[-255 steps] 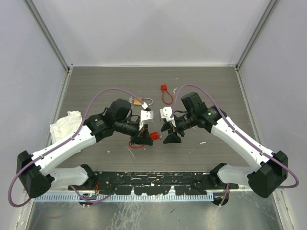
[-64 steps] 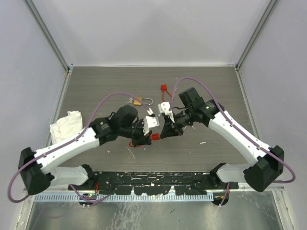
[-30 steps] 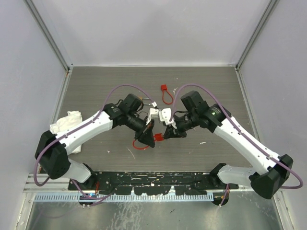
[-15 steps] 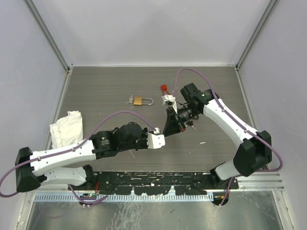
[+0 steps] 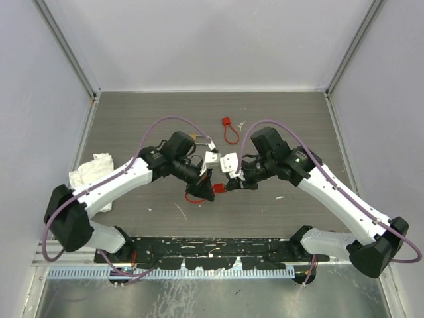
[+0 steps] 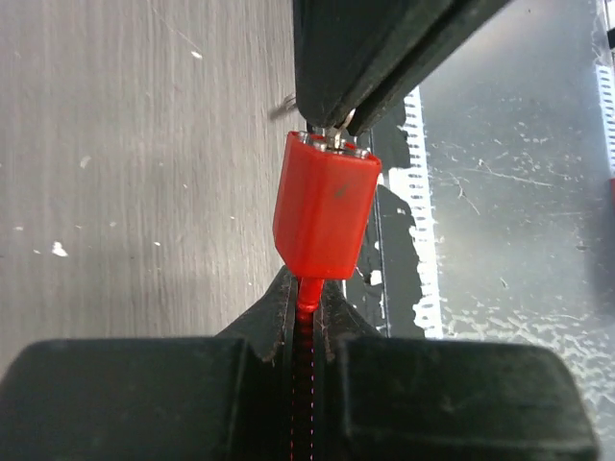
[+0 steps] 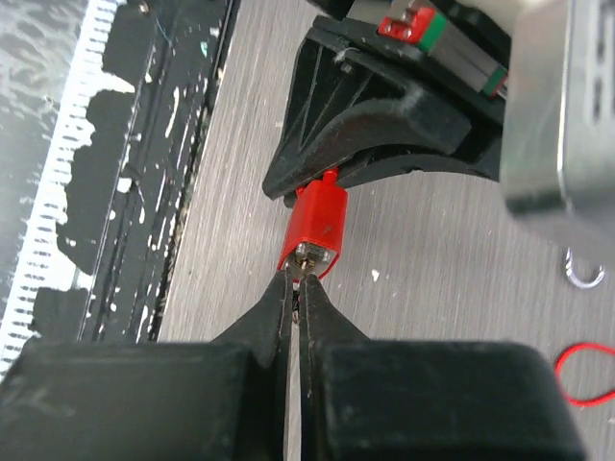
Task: Lock with the key
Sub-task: Lock the lock.
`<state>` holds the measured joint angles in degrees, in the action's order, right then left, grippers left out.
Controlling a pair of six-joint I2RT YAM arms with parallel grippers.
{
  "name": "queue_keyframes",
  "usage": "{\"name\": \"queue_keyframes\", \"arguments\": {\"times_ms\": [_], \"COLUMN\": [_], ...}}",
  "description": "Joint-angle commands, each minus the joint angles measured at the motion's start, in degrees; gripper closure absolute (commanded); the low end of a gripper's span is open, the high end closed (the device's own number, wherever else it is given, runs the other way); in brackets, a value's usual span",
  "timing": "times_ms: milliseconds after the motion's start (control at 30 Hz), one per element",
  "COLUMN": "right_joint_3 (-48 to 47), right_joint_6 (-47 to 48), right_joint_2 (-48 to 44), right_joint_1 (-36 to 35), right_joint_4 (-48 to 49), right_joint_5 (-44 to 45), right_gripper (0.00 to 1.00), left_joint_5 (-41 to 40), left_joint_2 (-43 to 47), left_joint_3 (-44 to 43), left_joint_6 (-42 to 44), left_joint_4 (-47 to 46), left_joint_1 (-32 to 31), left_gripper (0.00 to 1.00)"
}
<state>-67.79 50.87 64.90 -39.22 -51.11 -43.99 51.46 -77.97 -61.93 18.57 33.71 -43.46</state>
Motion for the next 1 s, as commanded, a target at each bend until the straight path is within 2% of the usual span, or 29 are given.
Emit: {"name": "queue_keyframes", "arguments": {"times_ms": [0, 67, 167, 200, 267, 333, 433, 533, 633, 667, 733, 800, 867, 933, 967], "right_joint_3": [-1.48, -2.87, -4.54, -4.76, -5.23, -5.48, -5.87, -6.25, -5.31, -4.82, -4.19, -3.62, -3.08, -4.07, -4.58], "right_joint_6": [-0.84, -4.85, -9.86, -10.69, -10.56, -9.28, -7.11, -5.1, -2.77, -2.19, -0.29, 1.95, 3.08, 2.47, 2.09], "right_joint_2": [0.16, 1.87, 5.19, 6.44, 9.1, 11.5, 12.94, 11.53, 7.34, 5.72, 2.83, 0.4, -1.0, -0.38, 0.29], "right_joint_1": [0.6, 1.62, 6.98, 8.98, 11.82, 12.76, 12.85, 12.49, 9.83, 8.49, 5.31, 1.86, -0.25, -0.86, -0.87], "right_joint_4": [-2.15, -3.24, -5.57, -6.65, -9.21, -11.77, -14.53, -13.9, -11.13, -10.03, -8.23, -6.95, -5.31, -5.14, -5.7], "right_joint_5": [5.06, 2.16, -5.82, -8.44, -13.0, -16.45, -20.05, -17.74, -11.88, -9.79, -5.19, -0.49, 2.57, 4.29, 4.54], "right_gripper": [0.99, 0.99, 0.99, 0.99, 0.99, 0.99, 0.99, 0.99, 0.99, 0.99, 0.99, 0.99, 0.99, 0.99, 0.99], "left_joint_5": [-5.13, -22.33, -46.56, -52.32, -60.4, -61.14, -56.84, -44.84, -25.09, -16.23, 0.51, 13.41, 17.3, 13.78, 10.67], "left_joint_2": [-2.66, 0.07, 8.02, 10.93, 16.06, 18.3, 17.94, 17.15, 15.42, 14.19, 10.46, 3.67, -1.35, -6.16, -6.67], "left_joint_3": [-2.07, -1.26, 3.38, 5.77, 10.67, 13.12, 12.52, 11.64, 10.32, 9.81, 8.69, 6.57, 3.4, -1.09, -1.93], "left_joint_6": [-0.87, -0.66, 1.21, 2.9, 5.82, 7.1, 6.86, 5.8, 1.42, -0.33, -4.26, -6.56, -5.03, -1.17, -0.19], "left_joint_4": [16.42, 12.85, 2.95, -0.55, -8.16, -10.25, -6.43, -2.69, -0.76, -0.39, 0.24, 2.06, 8.66, 17.3, 18.38], "left_joint_1": [-1.1, -4.73, -12.41, -15.73, -19.27, -19.97, -19.93, -18.68, -11.58, -8.1, -1.49, 2.06, 2.17, 2.06, 1.69], "left_gripper": [1.0, 1.0, 1.0, 1.0, 1.0, 1.0, 1.0, 1.0, 1.0, 1.0, 1.0, 1.0, 1.0, 1.0, 1.0]}}
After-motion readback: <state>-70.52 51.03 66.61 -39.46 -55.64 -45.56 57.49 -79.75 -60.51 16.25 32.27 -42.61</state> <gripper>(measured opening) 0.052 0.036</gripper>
